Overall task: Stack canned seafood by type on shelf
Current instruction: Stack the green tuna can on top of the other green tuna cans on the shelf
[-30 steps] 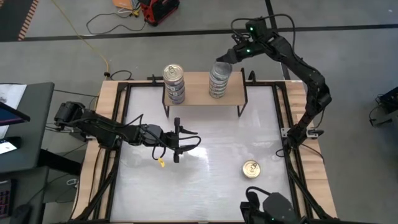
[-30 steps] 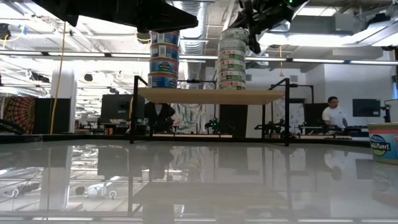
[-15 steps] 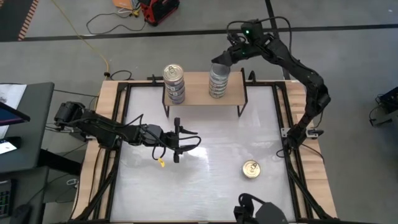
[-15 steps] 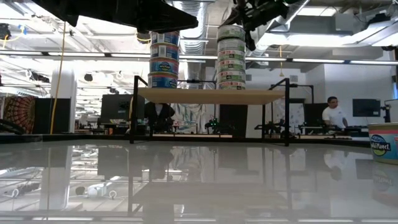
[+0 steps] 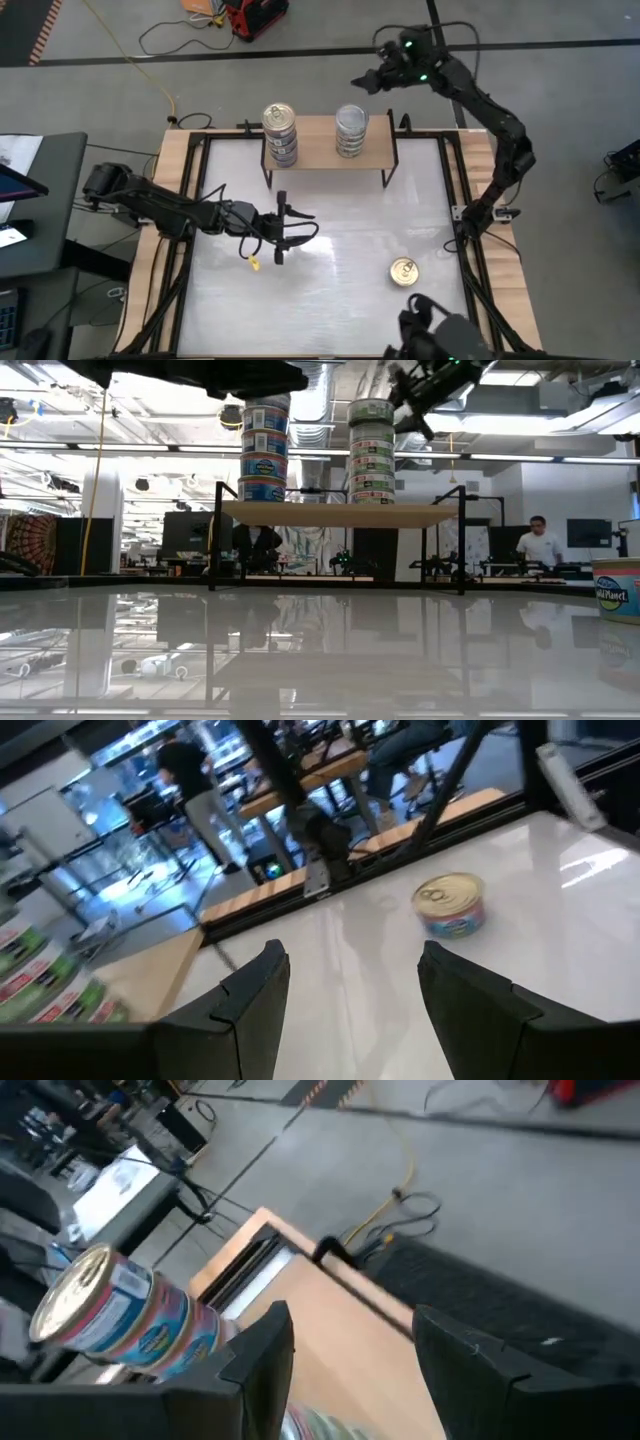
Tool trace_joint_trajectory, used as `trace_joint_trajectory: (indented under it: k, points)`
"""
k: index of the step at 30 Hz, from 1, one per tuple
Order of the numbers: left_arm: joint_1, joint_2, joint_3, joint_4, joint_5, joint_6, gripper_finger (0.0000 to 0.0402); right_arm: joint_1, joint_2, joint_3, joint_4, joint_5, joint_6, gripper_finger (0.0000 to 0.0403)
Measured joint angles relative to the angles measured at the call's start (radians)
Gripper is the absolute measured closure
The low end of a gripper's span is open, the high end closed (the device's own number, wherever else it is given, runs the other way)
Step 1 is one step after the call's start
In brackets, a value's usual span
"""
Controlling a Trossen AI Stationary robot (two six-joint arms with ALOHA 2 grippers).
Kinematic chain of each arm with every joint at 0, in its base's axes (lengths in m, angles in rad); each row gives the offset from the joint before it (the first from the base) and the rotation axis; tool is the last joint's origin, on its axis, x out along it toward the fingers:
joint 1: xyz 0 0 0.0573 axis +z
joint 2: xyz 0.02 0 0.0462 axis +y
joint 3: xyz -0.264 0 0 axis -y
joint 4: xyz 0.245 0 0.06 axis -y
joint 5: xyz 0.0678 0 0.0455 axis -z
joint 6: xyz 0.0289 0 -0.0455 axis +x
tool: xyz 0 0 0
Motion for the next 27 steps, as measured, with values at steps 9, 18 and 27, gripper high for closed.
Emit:
trace_joint_trajectory:
  k: [9,18,27]
  points:
    - [0.118,0.099,0.0,0.092,-0.001,-0.208,0.0187,0.073,-0.115,0.0,-0.103,0.0,-0.007,0.0174]
    - [-0.04,0.093,-0.001,-0.019,-0.129,-0.201,0.0187,0.419,-0.307,-0.033,-0.345,0.263,-0.043,0.0174]
    - [-0.066,0.106,-0.001,0.022,-0.147,-0.306,0.0187,0.829,-0.39,-0.407,-0.217,0.534,-0.032,0.0174]
